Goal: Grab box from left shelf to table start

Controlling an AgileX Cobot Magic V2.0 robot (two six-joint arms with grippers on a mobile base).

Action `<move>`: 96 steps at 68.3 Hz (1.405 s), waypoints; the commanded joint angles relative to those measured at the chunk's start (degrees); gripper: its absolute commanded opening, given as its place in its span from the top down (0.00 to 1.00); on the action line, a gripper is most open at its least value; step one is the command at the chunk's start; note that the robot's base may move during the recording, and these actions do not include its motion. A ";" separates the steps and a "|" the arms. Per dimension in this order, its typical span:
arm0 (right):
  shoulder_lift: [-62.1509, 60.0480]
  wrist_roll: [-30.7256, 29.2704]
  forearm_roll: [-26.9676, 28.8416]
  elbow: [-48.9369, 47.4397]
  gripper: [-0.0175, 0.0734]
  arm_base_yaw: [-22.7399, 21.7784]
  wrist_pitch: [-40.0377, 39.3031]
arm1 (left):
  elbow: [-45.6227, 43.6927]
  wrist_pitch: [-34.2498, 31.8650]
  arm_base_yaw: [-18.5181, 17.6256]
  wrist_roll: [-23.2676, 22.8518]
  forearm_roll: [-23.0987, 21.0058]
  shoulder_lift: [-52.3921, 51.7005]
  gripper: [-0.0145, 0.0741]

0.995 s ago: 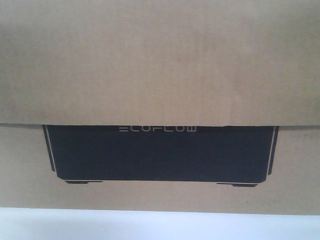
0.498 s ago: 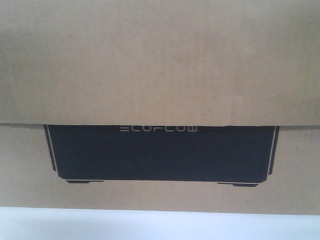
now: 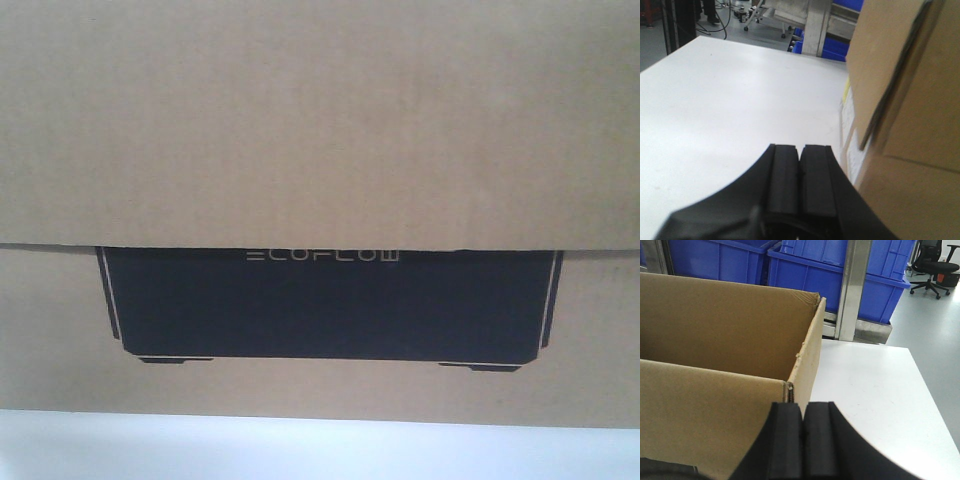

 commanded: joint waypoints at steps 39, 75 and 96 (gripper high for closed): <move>0.85 -0.01 -0.05 -1.45 0.74 -0.31 -4.89 | 2.27 -9.86 -0.17 0.28 -0.72 -0.86 0.95; 0.85 1.60 -0.92 3.79 0.74 -0.31 -13.66 | 2.27 -9.86 -0.17 0.28 -0.72 -0.86 0.95; -3.86 3.67 -10.64 24.89 0.74 0.73 -35.39 | 2.27 -9.86 -0.17 0.28 -0.72 -0.86 0.95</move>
